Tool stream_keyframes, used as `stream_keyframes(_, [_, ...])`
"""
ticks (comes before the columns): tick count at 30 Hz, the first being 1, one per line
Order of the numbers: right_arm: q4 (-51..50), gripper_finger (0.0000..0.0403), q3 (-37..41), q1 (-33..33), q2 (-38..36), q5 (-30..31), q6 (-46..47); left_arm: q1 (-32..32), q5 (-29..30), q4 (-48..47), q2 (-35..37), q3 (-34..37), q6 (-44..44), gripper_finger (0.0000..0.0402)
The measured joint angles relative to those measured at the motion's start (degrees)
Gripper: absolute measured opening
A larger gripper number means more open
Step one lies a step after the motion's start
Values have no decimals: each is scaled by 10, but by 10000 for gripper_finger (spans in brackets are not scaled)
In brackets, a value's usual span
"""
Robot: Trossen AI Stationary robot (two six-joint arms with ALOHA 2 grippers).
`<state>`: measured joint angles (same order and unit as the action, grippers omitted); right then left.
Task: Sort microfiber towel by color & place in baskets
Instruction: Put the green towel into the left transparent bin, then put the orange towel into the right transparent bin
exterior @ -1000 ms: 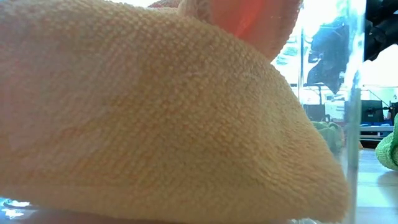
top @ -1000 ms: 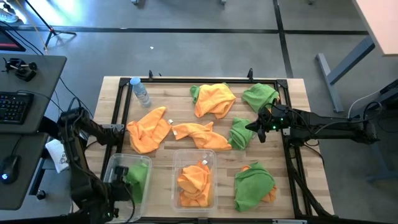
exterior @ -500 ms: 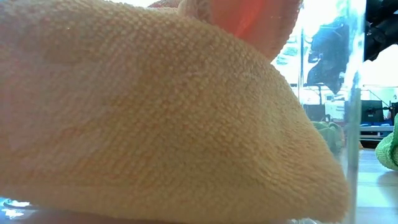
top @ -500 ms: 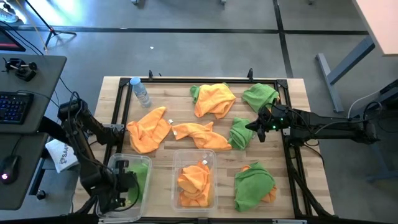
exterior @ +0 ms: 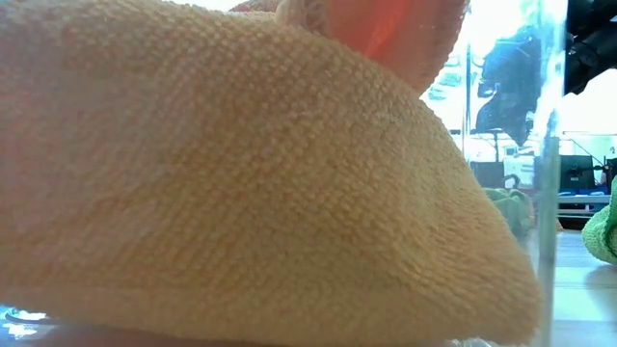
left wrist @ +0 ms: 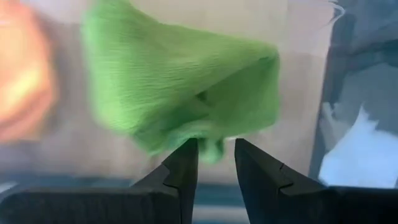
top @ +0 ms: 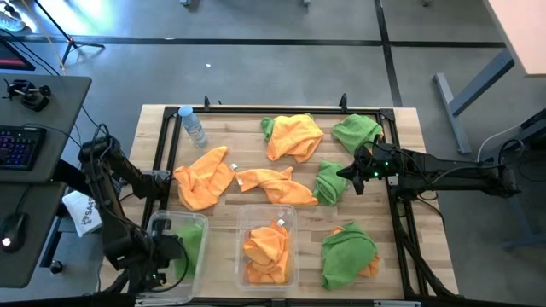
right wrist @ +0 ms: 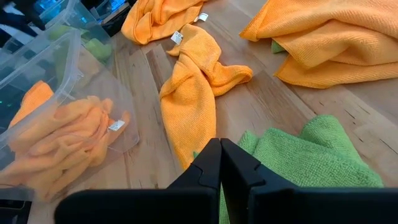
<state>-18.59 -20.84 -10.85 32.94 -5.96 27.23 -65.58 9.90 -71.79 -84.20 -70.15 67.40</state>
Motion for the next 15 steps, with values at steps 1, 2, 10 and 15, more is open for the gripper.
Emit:
stream_keyframes(1, [0,0,0,0,0,2,5,0,4,-29,0,-18,-8,97])
stream_keyframes(2, [0,0,0,0,0,7,13,0,10,-56,0,-37,-17,97])
stream_keyframes(10, [10,0,0,0,1,40,59,11,147,-175,42,-137,-95,82])
stream_keyframes(15, [86,0,0,24,18,78,59,54,248,-182,126,-114,-141,49])
